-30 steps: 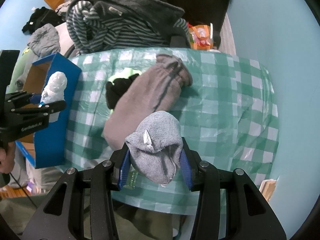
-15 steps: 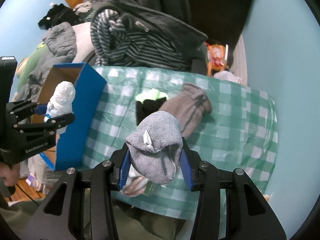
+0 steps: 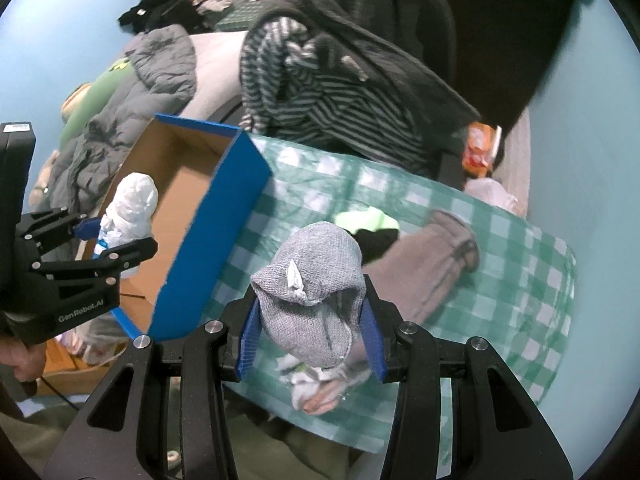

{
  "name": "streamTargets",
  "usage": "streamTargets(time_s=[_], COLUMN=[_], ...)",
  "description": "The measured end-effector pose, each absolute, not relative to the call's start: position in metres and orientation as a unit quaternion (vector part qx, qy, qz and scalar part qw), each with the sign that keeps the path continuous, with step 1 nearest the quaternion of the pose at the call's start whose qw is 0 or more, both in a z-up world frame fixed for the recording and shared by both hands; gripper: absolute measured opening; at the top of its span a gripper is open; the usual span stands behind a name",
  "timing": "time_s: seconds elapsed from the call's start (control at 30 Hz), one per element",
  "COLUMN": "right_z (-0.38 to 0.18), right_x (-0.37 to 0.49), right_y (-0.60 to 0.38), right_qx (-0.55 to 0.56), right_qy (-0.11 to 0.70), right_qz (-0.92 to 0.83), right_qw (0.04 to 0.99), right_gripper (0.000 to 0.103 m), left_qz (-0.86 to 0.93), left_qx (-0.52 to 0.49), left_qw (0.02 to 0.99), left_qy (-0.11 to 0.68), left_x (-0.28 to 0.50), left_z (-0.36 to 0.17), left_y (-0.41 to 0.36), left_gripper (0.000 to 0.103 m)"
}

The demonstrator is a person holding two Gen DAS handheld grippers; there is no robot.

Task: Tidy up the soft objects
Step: 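Carry both held socks up and over the open cardboard box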

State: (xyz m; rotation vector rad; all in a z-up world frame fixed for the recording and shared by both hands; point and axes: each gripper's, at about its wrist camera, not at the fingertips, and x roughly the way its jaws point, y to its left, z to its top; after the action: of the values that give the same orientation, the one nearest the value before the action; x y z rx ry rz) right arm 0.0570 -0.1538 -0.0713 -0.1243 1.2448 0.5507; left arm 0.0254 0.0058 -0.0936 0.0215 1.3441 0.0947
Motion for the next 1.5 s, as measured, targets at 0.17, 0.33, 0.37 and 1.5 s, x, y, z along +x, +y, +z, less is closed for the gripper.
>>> streamTargets(time_s=[0.17,0.33,0.37,1.5], right_z=[-0.071,-0.074,-0.075,-0.129], right_x=[0.059,0.060,0.060,0.071], right_y=[-0.125,-0.095,-0.088,0.073], right_qx=[-0.072,-0.084,-0.087,-0.172], right_qy=[0.573,0.573,0.573,0.596], right_qz=[0.278,0.301,0.307,0.390], right_qw=[0.767,0.758,0.755,0.680], right_gripper=[0.044,0.044,0.044,0.044], left_qz=[0.068,0.090,0.093,0.143], left_qx=[-0.008,-0.024,-0.027,-0.073], left_qw=[0.778,0.775,0.774,0.738], left_qy=[0.624,0.625,0.626,0.655], left_x=[0.015,0.007,0.005,-0.004], left_z=[-0.096,-0.099,-0.100,-0.148], left_y=[0.030,0.054,0.059,0.147], left_gripper=[0.044,0.044,0.044,0.044])
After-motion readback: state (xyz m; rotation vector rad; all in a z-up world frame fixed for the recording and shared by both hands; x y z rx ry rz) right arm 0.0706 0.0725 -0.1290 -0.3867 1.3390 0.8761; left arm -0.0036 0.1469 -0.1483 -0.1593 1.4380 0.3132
